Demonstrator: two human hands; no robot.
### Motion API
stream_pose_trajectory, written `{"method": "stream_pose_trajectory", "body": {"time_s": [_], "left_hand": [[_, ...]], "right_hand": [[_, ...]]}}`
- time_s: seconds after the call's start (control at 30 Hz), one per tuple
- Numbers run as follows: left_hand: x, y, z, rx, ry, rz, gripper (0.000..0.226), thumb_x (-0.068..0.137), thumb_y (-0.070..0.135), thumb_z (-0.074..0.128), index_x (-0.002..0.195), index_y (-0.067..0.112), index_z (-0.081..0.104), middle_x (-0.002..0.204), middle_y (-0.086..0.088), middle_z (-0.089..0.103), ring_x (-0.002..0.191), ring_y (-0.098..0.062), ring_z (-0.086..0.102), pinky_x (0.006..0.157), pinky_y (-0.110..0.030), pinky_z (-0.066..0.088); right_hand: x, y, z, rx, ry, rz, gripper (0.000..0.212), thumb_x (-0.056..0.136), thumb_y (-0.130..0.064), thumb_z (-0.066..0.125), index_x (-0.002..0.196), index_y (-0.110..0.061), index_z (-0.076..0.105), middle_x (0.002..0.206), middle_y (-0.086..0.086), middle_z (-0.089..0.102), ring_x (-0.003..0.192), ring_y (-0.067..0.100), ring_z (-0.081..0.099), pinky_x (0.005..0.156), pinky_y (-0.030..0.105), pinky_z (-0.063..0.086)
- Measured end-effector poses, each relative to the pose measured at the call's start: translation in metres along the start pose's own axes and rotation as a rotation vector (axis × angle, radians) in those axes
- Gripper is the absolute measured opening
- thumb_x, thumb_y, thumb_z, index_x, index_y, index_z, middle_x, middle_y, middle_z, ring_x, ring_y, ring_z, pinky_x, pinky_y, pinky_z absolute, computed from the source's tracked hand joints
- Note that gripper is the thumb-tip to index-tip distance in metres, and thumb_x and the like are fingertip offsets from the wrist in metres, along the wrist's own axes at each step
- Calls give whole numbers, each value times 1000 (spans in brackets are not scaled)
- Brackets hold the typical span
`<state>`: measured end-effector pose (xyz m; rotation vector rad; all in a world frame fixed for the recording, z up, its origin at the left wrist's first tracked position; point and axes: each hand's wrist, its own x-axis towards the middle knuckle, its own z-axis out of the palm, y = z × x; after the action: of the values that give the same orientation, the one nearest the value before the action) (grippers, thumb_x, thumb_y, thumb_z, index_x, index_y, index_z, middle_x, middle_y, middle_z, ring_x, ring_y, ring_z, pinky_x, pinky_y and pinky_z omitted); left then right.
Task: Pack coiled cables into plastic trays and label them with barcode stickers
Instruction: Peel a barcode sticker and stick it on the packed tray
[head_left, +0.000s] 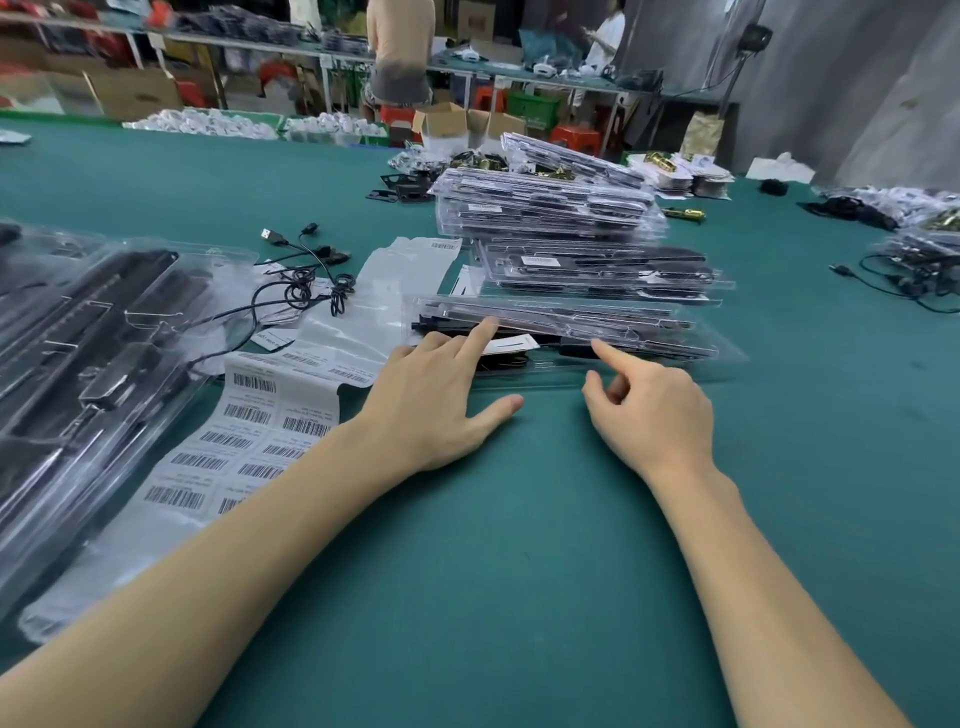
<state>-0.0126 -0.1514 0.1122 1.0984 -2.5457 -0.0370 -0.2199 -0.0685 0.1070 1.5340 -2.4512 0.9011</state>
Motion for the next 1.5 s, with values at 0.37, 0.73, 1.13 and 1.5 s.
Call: {"method": "stream_pose_trajectory", "body": {"time_s": [0.37, 0.73, 1.13, 1.5], "left_hand": [[-1, -1, 4, 38, 38, 19, 81, 90, 71, 40, 155, 25, 20, 140, 6, 54, 129, -21, 44, 101, -38, 37], [0, -3, 6, 76, 27, 39, 69, 92, 70, 37, 147, 28, 40, 152, 11, 42, 138, -16, 37, 110, -37, 31], [0, -1, 7, 82, 12, 29, 68, 92, 70, 38, 146, 28, 41, 151, 10, 43, 137, -16, 38, 109, -36, 32], [0, -2, 6, 81, 3, 27, 67, 93, 68, 37, 146, 27, 42, 151, 10, 43, 137, -16, 38, 111, -37, 31]], "right_hand": [[3, -5, 1, -155, -134, -36, 48, 100, -43, 41, 148, -43, 41, 85, -5, 65, 89, 26, 59, 69, 34, 42], [-1, -6, 0, -127, 48, -50, 35, 93, -41, 57, 125, -32, 68, 126, -14, 58, 95, 22, 64, 71, 29, 42], [-2, -13, 11, -267, -144, -118, 64, 99, -47, 40, 157, -39, 15, 155, -9, 27, 104, 22, 59, 68, 31, 38], [4, -15, 10, -309, -189, -81, 55, 101, -54, 34, 154, -41, 24, 160, -15, 27, 118, 26, 59, 77, 34, 41]]}}
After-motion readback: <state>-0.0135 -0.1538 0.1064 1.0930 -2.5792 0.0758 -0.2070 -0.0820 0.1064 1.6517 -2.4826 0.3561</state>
